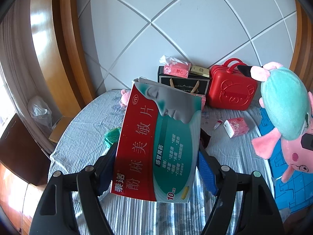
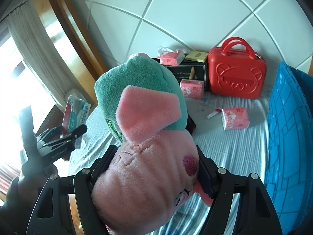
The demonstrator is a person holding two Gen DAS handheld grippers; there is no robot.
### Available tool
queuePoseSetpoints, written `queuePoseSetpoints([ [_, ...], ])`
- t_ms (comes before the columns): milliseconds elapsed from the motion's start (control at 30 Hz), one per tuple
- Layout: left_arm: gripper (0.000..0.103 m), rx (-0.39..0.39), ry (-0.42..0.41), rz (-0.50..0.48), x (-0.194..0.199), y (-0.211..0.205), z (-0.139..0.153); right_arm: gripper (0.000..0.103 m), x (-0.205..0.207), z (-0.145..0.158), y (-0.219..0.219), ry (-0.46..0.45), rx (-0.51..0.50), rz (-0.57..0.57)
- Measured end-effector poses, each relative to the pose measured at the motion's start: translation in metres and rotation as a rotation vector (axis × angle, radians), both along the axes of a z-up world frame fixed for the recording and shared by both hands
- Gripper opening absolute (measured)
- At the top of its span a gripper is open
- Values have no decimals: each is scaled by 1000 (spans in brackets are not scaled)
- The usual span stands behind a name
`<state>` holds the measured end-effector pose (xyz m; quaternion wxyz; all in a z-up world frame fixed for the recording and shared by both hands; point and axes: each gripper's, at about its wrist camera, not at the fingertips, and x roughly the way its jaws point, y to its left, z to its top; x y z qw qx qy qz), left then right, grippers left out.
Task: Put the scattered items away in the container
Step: 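Carry the medicine box with the left tool while the right tool carries the pig to the blue bin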
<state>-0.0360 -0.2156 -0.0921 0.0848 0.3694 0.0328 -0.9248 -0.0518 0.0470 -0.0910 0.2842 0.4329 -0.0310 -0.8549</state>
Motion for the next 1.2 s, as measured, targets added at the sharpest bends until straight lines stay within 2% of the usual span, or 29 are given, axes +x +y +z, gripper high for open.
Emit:
queuePoseSetpoints([
  [400,74,-6,74,-47,0,65,46,75,11,42,72,54,-44,-16],
  [1200,74,-21,129,-316,-42,231,89,75,17,75,225,108,-73,-187],
])
